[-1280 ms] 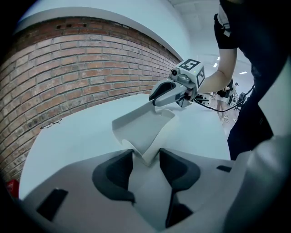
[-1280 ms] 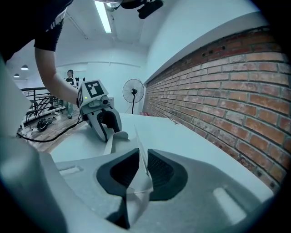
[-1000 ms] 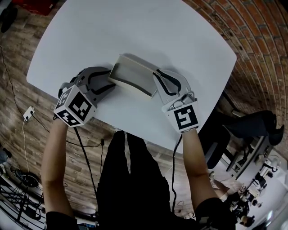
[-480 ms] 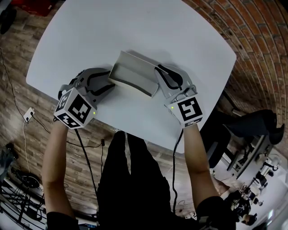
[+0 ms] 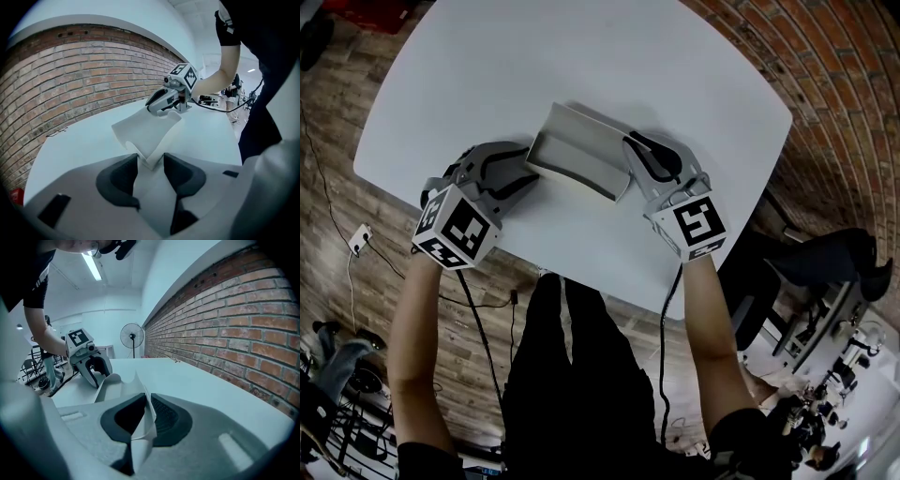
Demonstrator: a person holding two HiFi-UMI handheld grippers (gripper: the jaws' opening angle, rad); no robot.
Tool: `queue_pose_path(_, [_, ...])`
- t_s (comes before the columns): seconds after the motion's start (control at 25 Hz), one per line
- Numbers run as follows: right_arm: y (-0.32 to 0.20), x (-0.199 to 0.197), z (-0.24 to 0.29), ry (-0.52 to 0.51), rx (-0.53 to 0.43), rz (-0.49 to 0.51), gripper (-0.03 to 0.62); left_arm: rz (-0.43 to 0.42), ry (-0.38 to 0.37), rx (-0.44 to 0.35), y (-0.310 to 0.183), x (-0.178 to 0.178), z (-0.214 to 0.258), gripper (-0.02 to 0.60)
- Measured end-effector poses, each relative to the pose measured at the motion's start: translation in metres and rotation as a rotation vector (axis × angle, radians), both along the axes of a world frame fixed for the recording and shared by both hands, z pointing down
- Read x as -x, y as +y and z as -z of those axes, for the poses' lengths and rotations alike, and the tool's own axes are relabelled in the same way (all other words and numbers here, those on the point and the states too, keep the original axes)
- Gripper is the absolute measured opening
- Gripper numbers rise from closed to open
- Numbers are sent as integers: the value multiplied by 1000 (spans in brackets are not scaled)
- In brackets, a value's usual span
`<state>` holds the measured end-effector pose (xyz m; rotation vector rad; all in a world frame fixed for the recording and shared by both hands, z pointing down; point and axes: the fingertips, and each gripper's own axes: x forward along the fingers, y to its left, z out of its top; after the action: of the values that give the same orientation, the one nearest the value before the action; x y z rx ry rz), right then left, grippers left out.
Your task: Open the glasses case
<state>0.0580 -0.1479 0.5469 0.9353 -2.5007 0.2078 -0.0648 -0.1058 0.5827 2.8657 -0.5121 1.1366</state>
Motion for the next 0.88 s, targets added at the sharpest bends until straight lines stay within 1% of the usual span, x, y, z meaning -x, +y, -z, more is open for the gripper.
queue_pose_path(0.36, [-3,-2,-4,-17,20,1,43,4,3,-23,0,2,0,176])
queue_pose_path(0.88, [0,-2,-1,-10,3,6,43,9,0,-28,1,-1,1,176])
